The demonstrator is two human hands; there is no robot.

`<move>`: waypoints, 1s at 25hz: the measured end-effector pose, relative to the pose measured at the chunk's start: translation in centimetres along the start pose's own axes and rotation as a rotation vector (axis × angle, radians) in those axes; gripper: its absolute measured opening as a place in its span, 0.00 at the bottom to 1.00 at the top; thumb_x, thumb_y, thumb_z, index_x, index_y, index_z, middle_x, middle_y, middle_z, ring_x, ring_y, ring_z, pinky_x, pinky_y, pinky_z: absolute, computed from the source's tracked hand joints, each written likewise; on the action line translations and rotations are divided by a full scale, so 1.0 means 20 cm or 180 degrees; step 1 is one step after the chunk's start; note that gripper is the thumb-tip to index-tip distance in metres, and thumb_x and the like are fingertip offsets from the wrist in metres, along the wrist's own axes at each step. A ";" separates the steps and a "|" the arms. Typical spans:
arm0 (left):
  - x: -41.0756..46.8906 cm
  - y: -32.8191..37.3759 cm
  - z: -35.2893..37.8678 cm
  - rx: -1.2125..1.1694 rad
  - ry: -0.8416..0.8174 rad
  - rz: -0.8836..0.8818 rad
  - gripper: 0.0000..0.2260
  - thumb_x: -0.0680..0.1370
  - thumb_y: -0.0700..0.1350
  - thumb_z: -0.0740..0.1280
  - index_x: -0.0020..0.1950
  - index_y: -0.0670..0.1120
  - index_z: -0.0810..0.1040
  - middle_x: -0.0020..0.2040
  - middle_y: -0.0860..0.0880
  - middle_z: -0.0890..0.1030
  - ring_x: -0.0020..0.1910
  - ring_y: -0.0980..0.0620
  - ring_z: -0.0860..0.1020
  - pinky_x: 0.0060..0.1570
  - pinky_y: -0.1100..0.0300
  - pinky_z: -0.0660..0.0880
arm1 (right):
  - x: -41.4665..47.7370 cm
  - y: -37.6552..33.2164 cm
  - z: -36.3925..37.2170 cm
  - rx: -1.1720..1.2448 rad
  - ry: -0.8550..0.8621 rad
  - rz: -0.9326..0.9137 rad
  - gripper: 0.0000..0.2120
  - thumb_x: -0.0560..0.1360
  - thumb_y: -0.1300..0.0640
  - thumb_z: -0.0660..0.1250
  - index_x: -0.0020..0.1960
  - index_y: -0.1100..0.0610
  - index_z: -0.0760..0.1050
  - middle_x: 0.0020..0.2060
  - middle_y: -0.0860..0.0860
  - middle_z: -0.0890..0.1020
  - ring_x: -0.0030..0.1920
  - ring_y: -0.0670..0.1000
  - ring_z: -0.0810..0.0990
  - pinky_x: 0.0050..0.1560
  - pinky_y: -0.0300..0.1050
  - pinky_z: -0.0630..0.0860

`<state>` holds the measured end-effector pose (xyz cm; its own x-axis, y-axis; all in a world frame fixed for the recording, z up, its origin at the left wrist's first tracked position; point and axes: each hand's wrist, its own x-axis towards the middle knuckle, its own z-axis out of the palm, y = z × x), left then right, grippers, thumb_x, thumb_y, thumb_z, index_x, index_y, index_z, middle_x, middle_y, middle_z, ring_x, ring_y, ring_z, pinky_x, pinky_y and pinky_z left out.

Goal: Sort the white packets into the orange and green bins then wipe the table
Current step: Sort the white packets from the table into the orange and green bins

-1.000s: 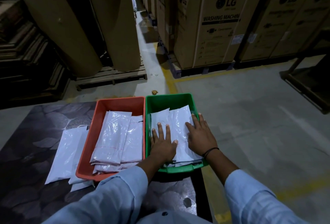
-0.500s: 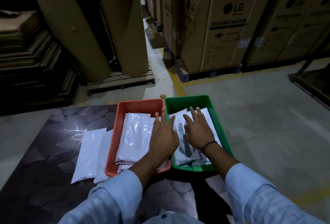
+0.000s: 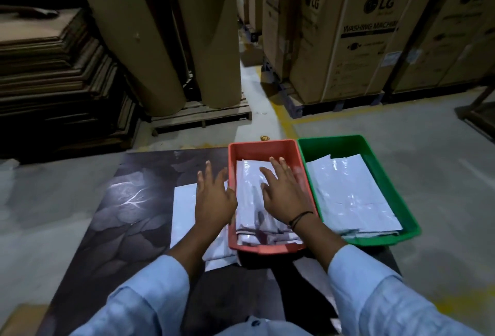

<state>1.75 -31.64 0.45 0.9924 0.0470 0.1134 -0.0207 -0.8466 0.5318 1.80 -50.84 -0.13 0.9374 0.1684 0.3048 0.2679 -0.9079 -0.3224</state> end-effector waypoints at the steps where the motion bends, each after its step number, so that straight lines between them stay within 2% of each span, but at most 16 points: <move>1: -0.01 -0.08 -0.03 0.0044 0.0001 -0.0063 0.24 0.81 0.47 0.63 0.77 0.49 0.66 0.83 0.44 0.51 0.81 0.37 0.49 0.77 0.41 0.57 | 0.01 -0.07 0.03 -0.0005 -0.0013 -0.0067 0.21 0.76 0.57 0.61 0.68 0.61 0.73 0.72 0.65 0.69 0.74 0.69 0.63 0.73 0.63 0.64; 5: -0.08 -0.40 -0.10 0.0233 -0.0212 -0.0413 0.26 0.81 0.51 0.63 0.79 0.49 0.63 0.82 0.41 0.49 0.80 0.33 0.51 0.78 0.42 0.52 | 0.04 -0.32 0.15 0.0005 -0.0074 -0.0185 0.21 0.76 0.59 0.62 0.69 0.61 0.72 0.72 0.66 0.69 0.75 0.69 0.61 0.72 0.65 0.64; 8: -0.14 -0.60 -0.11 0.0268 -0.0546 -0.0737 0.30 0.81 0.57 0.61 0.81 0.52 0.57 0.83 0.42 0.45 0.79 0.31 0.49 0.78 0.41 0.51 | 0.05 -0.51 0.21 -0.0029 -0.0133 -0.0230 0.22 0.77 0.60 0.63 0.70 0.59 0.71 0.74 0.64 0.67 0.77 0.67 0.59 0.75 0.62 0.61; 11: -0.18 -0.72 -0.07 0.0459 -0.0840 -0.0722 0.32 0.80 0.64 0.58 0.81 0.60 0.50 0.82 0.41 0.41 0.79 0.30 0.49 0.77 0.39 0.51 | 0.04 -0.65 0.30 -0.0094 -0.0304 -0.0292 0.22 0.77 0.58 0.64 0.71 0.57 0.70 0.75 0.62 0.66 0.77 0.66 0.58 0.76 0.60 0.58; 13: -0.22 -0.79 -0.03 0.0540 -0.1030 -0.0625 0.32 0.80 0.67 0.56 0.81 0.64 0.47 0.82 0.41 0.39 0.78 0.29 0.48 0.77 0.38 0.50 | 0.02 -0.71 0.37 -0.0204 -0.0613 -0.0375 0.23 0.78 0.56 0.63 0.72 0.57 0.69 0.75 0.62 0.65 0.78 0.66 0.56 0.77 0.62 0.56; 16: -0.27 -0.88 0.01 0.0800 -0.1392 -0.0535 0.32 0.78 0.70 0.55 0.80 0.65 0.50 0.82 0.42 0.38 0.78 0.29 0.44 0.77 0.36 0.46 | 0.00 -0.76 0.44 -0.0660 -0.1236 -0.0414 0.28 0.77 0.51 0.63 0.75 0.58 0.64 0.78 0.63 0.59 0.79 0.66 0.48 0.79 0.60 0.45; 19: -0.31 -0.96 0.01 0.0842 -0.1368 -0.0623 0.32 0.78 0.72 0.54 0.80 0.65 0.54 0.82 0.42 0.41 0.79 0.30 0.44 0.77 0.37 0.43 | 0.00 -0.78 0.48 -0.0859 -0.1450 -0.0347 0.33 0.76 0.49 0.64 0.77 0.58 0.59 0.79 0.63 0.54 0.79 0.67 0.45 0.78 0.63 0.43; 23: -0.33 -1.02 -0.01 0.0839 -0.1033 -0.0593 0.28 0.77 0.70 0.56 0.73 0.59 0.67 0.82 0.42 0.48 0.78 0.30 0.51 0.77 0.38 0.51 | -0.03 -0.83 0.54 -0.0794 -0.1672 0.0018 0.33 0.79 0.45 0.59 0.78 0.56 0.54 0.79 0.63 0.48 0.78 0.69 0.41 0.76 0.67 0.40; 25: -0.32 -1.04 -0.02 0.0771 -0.0911 -0.0590 0.27 0.77 0.70 0.57 0.68 0.55 0.71 0.82 0.41 0.51 0.78 0.30 0.54 0.75 0.39 0.56 | -0.08 -0.82 0.60 -0.0860 -0.1843 0.0269 0.37 0.79 0.41 0.58 0.80 0.57 0.49 0.79 0.64 0.43 0.77 0.70 0.37 0.74 0.69 0.36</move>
<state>-4.31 -14.12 -10.93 0.9710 0.0900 -0.2216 0.1566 -0.9395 0.3046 -1.38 -31.54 -6.06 0.9413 0.2034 -0.2693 0.1932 -0.9791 -0.0642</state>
